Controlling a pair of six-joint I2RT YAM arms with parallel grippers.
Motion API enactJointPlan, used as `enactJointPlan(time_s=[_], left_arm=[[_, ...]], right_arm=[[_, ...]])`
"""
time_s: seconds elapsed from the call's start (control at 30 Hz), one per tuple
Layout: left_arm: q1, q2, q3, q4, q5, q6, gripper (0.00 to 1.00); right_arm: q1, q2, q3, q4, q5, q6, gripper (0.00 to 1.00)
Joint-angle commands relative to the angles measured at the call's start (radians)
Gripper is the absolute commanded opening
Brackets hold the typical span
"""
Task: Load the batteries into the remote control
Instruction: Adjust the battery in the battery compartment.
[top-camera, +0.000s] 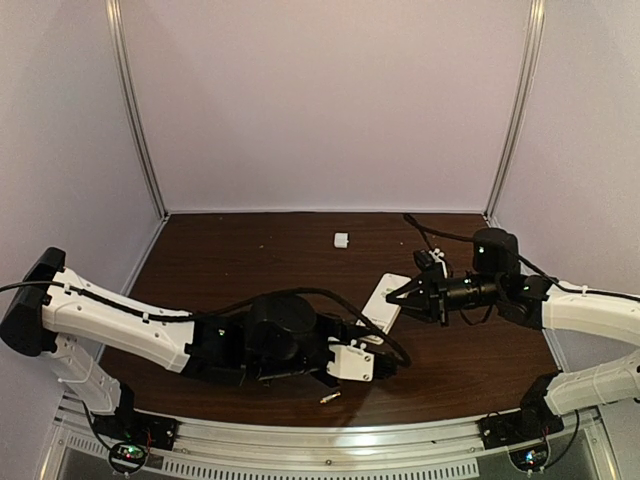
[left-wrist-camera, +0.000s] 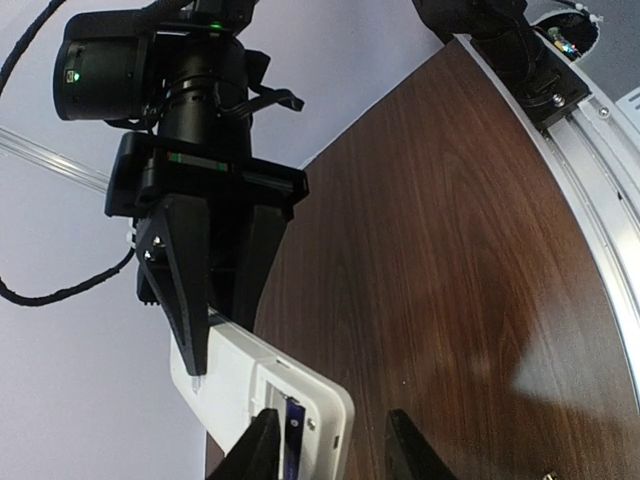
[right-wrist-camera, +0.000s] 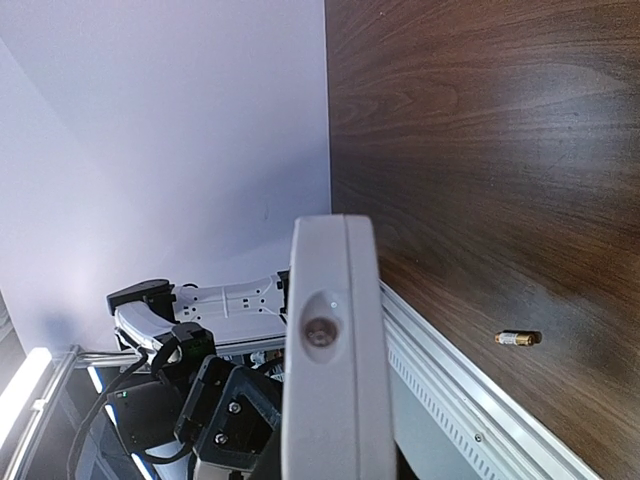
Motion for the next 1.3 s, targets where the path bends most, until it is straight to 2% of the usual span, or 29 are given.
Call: enactJointPlan(time_s=[0.0,0.47,0.6,0.67,0.8,0.93,1.07,1.27], left_arm=[[0.019,0.017,0.03,0.03,-0.004,0.007,0.35],[0.028,0.022,0.028,-0.005,0.035,0.003,0.13],[0.029,0.022,0.027,-0.023,0.045,-0.002,0.11],[0.028,0.022,0.03,-0.027,0.046,-0.011,0.15],[0.029,0.0,0.05,-0.041,0.041,-0.055,0.41],[0.035,-0.058,0.049,-0.064,0.065,-0.11,0.59],[0.035,-0.143,0.023,-0.073,0.087,-0.165,0.63],[0.04,-0.242,-0.041,-0.163,0.13,-0.319,0.61]], right_arm=[[0.01,-0.018,-0.002,0.044,0.012,0.015,0.0],[0.018,-0.02,-0.006,0.074,0.009,0.04,0.0],[0.018,-0.024,-0.008,0.086,0.007,0.043,0.0],[0.018,-0.025,-0.008,0.09,0.007,0.038,0.0],[0.017,-0.025,-0.005,0.081,0.017,-0.008,0.0],[0.016,-0.027,-0.002,0.055,0.037,-0.098,0.0],[0.011,-0.018,0.003,0.013,0.056,-0.225,0.0],[-0.002,-0.043,0.03,-0.07,0.077,-0.447,0.0]])
